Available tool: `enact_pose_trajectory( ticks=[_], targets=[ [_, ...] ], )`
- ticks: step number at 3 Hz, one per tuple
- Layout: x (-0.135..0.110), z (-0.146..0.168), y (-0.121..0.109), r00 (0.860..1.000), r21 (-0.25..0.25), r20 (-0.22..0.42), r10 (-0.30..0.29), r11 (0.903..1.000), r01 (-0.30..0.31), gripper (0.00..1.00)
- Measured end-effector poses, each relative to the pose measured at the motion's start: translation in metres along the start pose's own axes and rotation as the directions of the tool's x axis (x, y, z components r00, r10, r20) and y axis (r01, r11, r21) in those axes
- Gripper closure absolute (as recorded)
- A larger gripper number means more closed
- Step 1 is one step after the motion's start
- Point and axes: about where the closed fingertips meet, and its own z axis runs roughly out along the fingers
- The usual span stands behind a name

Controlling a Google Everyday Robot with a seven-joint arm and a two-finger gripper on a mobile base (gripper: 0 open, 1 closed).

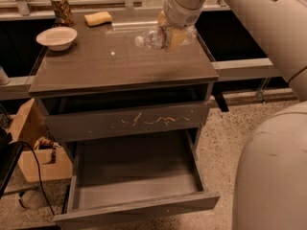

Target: Place water bottle into middle drawer

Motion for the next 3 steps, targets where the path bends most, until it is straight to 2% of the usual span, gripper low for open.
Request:
enact_pose_trajectory(
  ticks=[1, 2, 3],
  targets=[
    [-0.001, -0.002, 0.005, 1.000, -0.019, 0.005, 0.002, 0.9998, -0.002, 1.00],
    [-0.003, -0.013, 0.027, 0.998, -0.042, 0.041, 0.046, 0.9982, -0.044, 1.00],
    [-0.011, -0.029, 0.069, 0.988, -0.088, 0.090, 0.127, 0.9890, -0.119, 1.00]
  ],
)
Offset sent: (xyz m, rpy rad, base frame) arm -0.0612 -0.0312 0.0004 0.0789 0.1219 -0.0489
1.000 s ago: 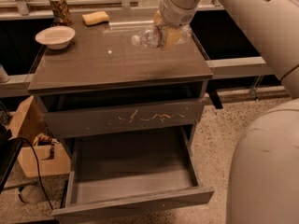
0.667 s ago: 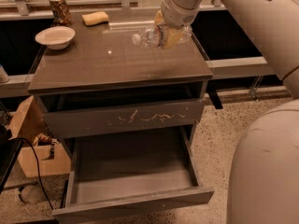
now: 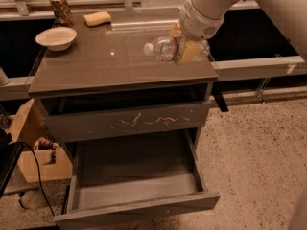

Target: Place water bottle into middle drawer

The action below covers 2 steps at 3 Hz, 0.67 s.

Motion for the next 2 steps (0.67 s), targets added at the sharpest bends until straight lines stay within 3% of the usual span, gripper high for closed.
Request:
enact_pose_trajectory(
  ticks=[1, 2],
  targets=[
    [-0.008, -0.008, 0.030, 0.996, -0.021, 0.057, 0.065, 0.9977, -0.064, 1.00],
    [-0.020, 0.000, 0.055, 0.976, -0.025, 0.152, 0.154, 0.9881, -0.152, 1.00]
  ],
)
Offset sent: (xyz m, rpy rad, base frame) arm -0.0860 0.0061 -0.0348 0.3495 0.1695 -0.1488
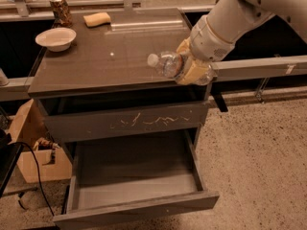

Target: Place water bottle into middle drawer

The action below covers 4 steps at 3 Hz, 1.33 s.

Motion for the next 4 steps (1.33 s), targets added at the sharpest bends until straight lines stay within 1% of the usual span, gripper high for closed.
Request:
enact_pose_trajectory(
  ticks=[1, 2, 3, 4],
  targets=[
    [-0.002, 0.021, 0.013, 0.992, 0.037, 0.100, 0.071, 0.9965, -0.075, 1.00],
    [0.001, 0.056, 0.009, 0.969, 0.090, 0.213, 0.126, 0.9849, -0.147, 1.00],
    [0.003, 0.078, 0.003, 0.950, 0.101, 0.271, 0.157, 0.9766, -0.190, 1.00],
    [0.003, 0.078, 0.002, 0.950, 0.103, 0.271, 0.157, 0.9762, -0.191, 1.00]
  ],
)
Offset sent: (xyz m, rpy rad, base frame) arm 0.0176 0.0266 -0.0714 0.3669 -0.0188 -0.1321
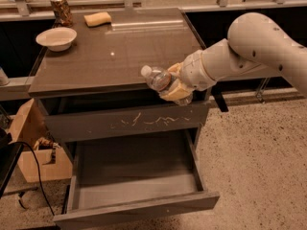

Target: Place water bottle into middle drawer

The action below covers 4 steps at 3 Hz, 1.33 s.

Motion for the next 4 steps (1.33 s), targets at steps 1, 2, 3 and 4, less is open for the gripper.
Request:
enact_pose_trajectory(
  ticks=[1, 2, 3, 4],
  targets=[
    [0.002, 0.001, 0.014, 1.000, -0.015, 0.008, 0.025, 0.9996, -0.025, 1.00],
    [0.007, -0.001, 0.045, 0.998, -0.043, 0.022, 0.059, 0.9974, -0.058, 1.00],
    [0.013, 0.000, 0.071, 0.995, -0.071, 0.046, 0.093, 0.9934, -0.090, 1.00],
    [0.023, 0.010, 0.090, 0.987, -0.095, 0.103, 0.122, 0.9892, -0.112, 1.00]
  ],
)
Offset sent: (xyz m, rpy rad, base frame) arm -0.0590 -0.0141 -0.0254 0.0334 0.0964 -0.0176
